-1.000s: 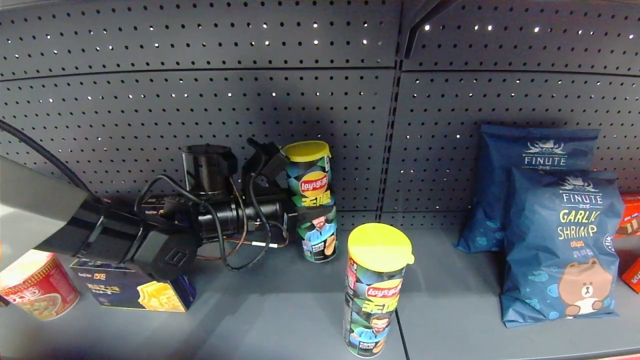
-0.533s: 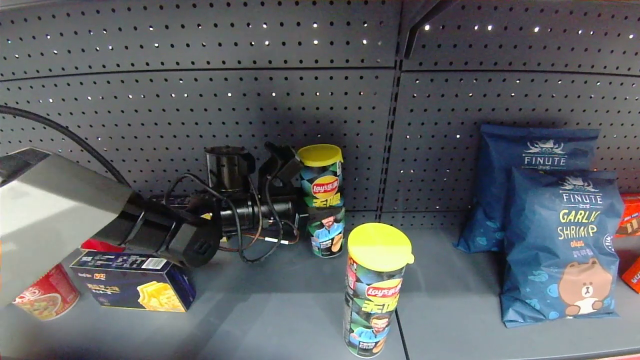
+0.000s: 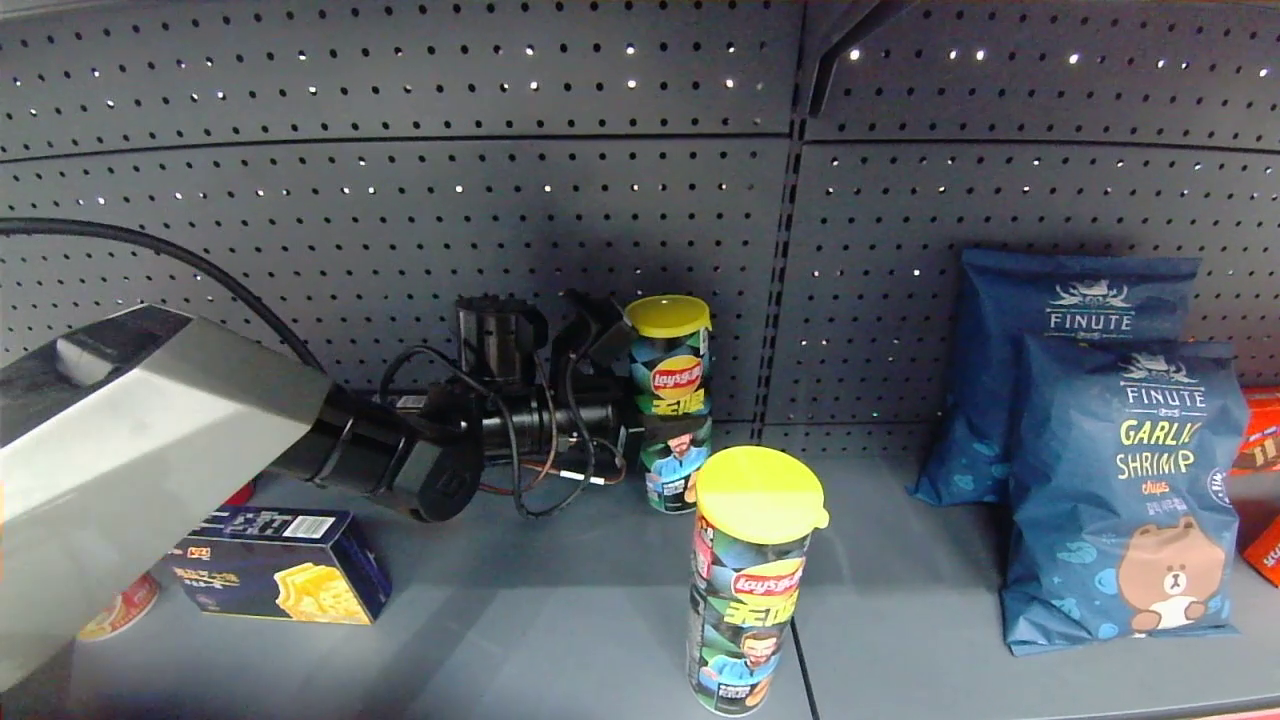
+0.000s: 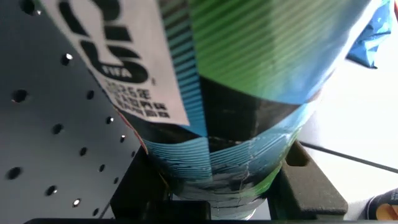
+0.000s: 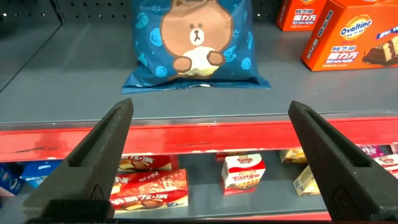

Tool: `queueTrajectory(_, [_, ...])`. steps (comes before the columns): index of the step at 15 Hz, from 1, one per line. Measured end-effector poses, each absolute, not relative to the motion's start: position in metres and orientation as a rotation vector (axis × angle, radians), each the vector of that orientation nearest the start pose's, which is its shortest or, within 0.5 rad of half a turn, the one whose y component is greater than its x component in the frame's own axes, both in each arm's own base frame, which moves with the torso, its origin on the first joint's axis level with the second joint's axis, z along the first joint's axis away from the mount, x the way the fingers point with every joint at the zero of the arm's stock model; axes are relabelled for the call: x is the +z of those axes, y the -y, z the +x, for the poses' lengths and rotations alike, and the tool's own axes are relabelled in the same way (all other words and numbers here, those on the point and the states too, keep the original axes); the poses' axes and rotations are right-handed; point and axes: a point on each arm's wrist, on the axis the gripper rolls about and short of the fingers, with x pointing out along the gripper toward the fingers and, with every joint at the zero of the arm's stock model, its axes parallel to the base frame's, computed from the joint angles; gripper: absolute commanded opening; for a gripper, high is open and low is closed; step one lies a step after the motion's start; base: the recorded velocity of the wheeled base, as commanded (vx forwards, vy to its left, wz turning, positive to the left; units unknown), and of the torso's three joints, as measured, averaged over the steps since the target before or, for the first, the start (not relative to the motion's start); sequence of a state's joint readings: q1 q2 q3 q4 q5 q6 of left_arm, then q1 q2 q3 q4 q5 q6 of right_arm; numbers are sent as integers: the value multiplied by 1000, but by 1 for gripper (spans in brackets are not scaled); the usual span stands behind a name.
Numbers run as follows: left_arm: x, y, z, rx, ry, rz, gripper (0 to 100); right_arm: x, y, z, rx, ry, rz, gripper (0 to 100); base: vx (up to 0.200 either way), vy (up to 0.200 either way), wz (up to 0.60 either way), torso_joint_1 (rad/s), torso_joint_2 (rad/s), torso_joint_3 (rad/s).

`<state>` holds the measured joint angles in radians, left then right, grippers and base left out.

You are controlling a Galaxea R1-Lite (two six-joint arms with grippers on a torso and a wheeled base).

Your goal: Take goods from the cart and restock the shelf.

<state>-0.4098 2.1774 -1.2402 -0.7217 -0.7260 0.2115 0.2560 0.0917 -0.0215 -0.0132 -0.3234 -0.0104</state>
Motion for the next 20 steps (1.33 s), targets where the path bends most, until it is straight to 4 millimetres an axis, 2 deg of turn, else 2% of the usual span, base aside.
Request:
queueTrajectory(10, [109, 189, 392, -1157, -128, 184, 0, 85, 11, -16, -67, -55, -27, 100, 0, 0, 0, 0, 0, 0])
queueTrajectory(16, [112, 197, 396, -1166, -114, 187, 0, 85, 11, -16, -68, -55, -26, 100, 0, 0, 0, 0, 0, 0])
queueTrajectory(17, [111, 198, 396, -1166, -118, 188, 100, 85, 11, -16, -67, -55, -26, 100, 0, 0, 0, 0, 0, 0])
queueTrajectory(20, [110, 200, 396, -1156, -118, 191, 100, 85, 11, -16, -68, -55, -26, 100, 0, 0, 0, 0, 0, 0])
